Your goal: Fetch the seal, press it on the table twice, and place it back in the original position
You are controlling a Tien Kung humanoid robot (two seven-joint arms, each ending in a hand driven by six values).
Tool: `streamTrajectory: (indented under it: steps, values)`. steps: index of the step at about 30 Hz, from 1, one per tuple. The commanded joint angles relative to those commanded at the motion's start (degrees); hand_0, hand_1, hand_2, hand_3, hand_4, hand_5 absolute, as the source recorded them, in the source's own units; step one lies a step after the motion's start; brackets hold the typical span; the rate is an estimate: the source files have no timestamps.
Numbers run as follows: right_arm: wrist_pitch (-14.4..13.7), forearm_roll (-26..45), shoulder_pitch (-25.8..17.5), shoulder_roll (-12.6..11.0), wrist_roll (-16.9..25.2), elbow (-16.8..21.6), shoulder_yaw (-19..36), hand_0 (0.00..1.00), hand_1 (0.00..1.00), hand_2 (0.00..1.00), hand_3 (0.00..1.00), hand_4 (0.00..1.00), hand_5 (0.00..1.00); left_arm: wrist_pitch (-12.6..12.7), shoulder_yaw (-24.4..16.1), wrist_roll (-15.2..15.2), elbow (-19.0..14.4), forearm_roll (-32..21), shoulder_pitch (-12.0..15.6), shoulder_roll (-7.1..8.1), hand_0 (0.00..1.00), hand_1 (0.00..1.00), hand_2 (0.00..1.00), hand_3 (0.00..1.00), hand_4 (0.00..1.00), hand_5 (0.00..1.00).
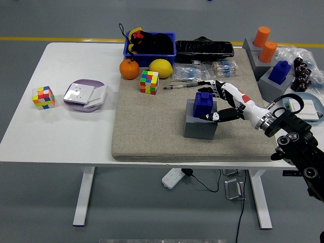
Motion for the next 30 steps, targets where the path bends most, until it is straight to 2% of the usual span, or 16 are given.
streamTrajectory:
  steps: [3,4,9,10,15,16,21,22,30]
  values:
    - [1.2,-0.6,-0.2,-0.4,-0.9,0.8,1.0,0.853,0.861,0.851,0.922,0.998,0.135,0.0,0.0,0.0,0.0,0.0,0.0,-0.02,0.815,0.816,0.787,0.837,0.802,0.405]
    - [1.4,-1.0,-0.3,-0.5,-1.1,1.1,1.4,0.949,0.934,0.94,0.986,0.998,0.227,0.0,0.0,0.0,0.0,0.0,0.0,-0.04,0.816,0.816,0.787,0.837,0.802,0.404]
    - [1.9,-1.7,-1.2,-0.9,-1.6,2.2,3.3,0.949,0.934,0.94,0.986,0.998,0.227,0.0,-0.1,0.0,0.0,0.0,0.0,-0.07,0.816,0.816,0.787,0.837,0.802,0.404]
    - [2.0,-1.9,-1.5,-1.1,-1.8,2.5,3.9,0.994,0.955,0.958,0.998,0.998,0.263,0.0,-0.2,0.0,0.0,0.1,0.0,-0.06,0.816,0.816,0.788,0.837,0.802,0.405]
    - [2.7,-2.8,-3.4,-2.3,-2.7,4.4,8.3,0.994,0.955,0.958,0.998,0.998,0.263,0.0,-0.3,0.0,0.1,0.0,0.0,0.01,0.816,0.816,0.788,0.837,0.802,0.405]
    - [2.8,-3.1,-3.8,-2.5,-2.8,4.6,9.2,0.998,0.966,0.967,0.998,0.998,0.331,0.0,-0.2,0.0,0.1,0.0,0.0,0.01,0.816,0.816,0.787,0.836,0.803,0.408]
    - [3.4,-5.5,-6.1,-4.1,-3.7,5.2,14.7,0.998,0.966,0.967,0.998,0.998,0.331,0.0,-0.2,0.0,0.2,-0.2,0.1,0.01,0.816,0.816,0.787,0.836,0.803,0.408]
    - [3.6,-5.8,-6.6,-4.3,-3.9,5.3,15.7,0.998,0.998,0.986,0.998,0.998,0.344,0.0,-0.3,0.0,0.2,-0.2,0.1,0.0,0.815,0.816,0.788,0.837,0.803,0.405]
    - [4.3,-7.2,-10.4,-6.1,-5.5,6.5,23.0,0.998,0.99,0.973,0.998,0.998,0.361,0.0,-1.2,0.0,0.0,0.3,-0.3,0.08,0.816,0.815,0.787,0.835,0.804,0.407]
